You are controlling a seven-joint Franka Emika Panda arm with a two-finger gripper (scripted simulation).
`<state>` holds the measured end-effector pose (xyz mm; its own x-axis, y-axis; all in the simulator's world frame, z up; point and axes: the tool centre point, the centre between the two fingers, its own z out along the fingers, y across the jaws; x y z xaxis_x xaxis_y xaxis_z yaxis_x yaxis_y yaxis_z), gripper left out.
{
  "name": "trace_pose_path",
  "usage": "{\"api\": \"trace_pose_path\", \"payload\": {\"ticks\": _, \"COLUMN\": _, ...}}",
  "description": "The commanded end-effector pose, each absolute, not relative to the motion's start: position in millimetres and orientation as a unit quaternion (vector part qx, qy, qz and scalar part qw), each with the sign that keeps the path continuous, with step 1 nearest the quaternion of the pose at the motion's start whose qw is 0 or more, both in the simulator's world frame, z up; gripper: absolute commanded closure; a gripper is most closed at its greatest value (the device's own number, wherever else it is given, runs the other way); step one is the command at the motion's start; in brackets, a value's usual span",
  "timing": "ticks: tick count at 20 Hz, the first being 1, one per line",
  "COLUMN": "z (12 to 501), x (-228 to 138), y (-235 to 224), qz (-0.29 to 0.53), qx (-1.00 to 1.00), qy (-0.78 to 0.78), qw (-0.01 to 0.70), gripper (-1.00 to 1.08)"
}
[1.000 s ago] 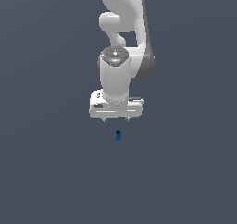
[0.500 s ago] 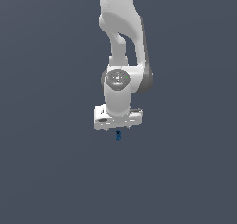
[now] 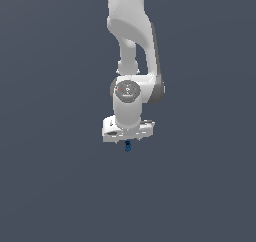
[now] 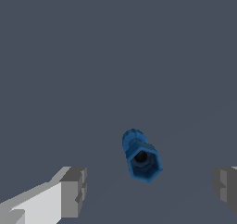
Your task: Pick up the object and move it to a goal position.
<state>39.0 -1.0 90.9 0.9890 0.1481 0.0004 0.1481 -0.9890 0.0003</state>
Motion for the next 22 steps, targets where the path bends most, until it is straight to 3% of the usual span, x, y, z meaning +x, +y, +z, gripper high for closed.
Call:
{"api": "trace_pose_path", "payload": {"ticks": 1, "z": 84, "x": 39, "y": -1, "qz": 0.0, "qx": 0.997, "qy": 0.074, "qw": 0.0, "gripper": -0.92}}
{"api": "trace_pose_path", "payload": {"ticks": 13, "z": 43, "x": 39, "y": -1, "qz": 0.0, "qx": 0.997, "qy": 0.076, "qw": 0.0, "gripper": -0.92}}
{"api": "trace_pose_path", "payload": {"ticks": 14, "z": 43, "x": 39, "y": -1, "qz": 0.0, "qx": 0.997, "qy": 0.076, "qw": 0.0, "gripper": 1.08}}
{"api": "trace_pose_path", "payload": {"ticks": 22, "z": 43, "x": 39, "y": -1, "qz": 0.0, "qx": 0.997, "qy": 0.076, "qw": 0.0, "gripper": 1.08}}
